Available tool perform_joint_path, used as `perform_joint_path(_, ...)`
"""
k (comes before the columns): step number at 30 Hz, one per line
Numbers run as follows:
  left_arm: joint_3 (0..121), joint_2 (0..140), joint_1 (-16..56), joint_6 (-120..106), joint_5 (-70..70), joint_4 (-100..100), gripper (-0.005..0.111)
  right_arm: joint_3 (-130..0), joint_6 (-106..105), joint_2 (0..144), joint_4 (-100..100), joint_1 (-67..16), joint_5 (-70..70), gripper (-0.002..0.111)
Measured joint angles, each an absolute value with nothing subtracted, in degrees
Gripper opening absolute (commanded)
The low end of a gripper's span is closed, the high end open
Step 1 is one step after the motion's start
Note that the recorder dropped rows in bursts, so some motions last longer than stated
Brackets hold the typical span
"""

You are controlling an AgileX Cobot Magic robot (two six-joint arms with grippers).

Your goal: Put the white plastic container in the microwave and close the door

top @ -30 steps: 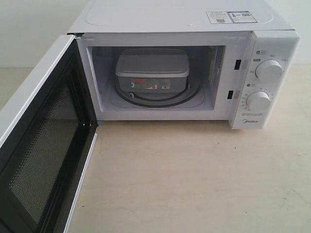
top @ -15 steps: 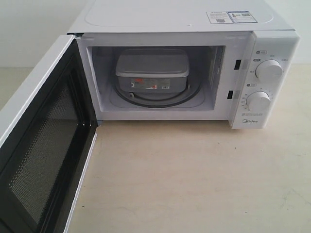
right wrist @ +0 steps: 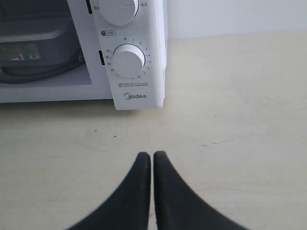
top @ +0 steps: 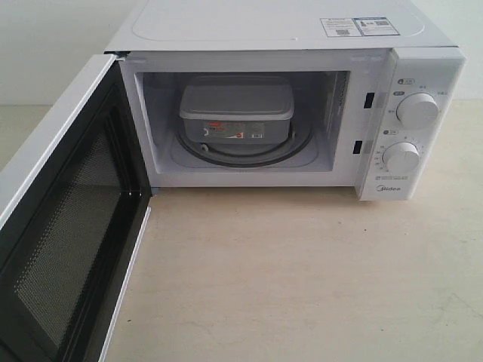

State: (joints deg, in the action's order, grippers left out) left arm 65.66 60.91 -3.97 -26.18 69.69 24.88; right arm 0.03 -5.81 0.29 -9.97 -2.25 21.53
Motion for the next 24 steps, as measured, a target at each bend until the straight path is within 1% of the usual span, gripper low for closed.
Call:
perform_joint_path(7,59.56,64.93,-3.97,-31.97,69.7,27.68,0.004,0.03,-5.81,0.29,-9.97,-2.25,21.53,0.0)
perform_joint_path(11,55.69,64.94,-3.51,-33.78,69.7,27.88,0.004,0.03,-5.81,0.29,-9.97,-2.25,21.53,0.0)
perform_joint_path(16,51.95,64.94,0.66,-35.2,69.8,28.42,0.004,0.03,-5.81,0.29,-9.97,-2.25,21.53,0.0)
perform_joint_path(24,51.55,64.94,8.16,-37.31,69.8,31.94,0.004,0.03,-5.81,0.29,-9.97,-2.25,21.53,0.0)
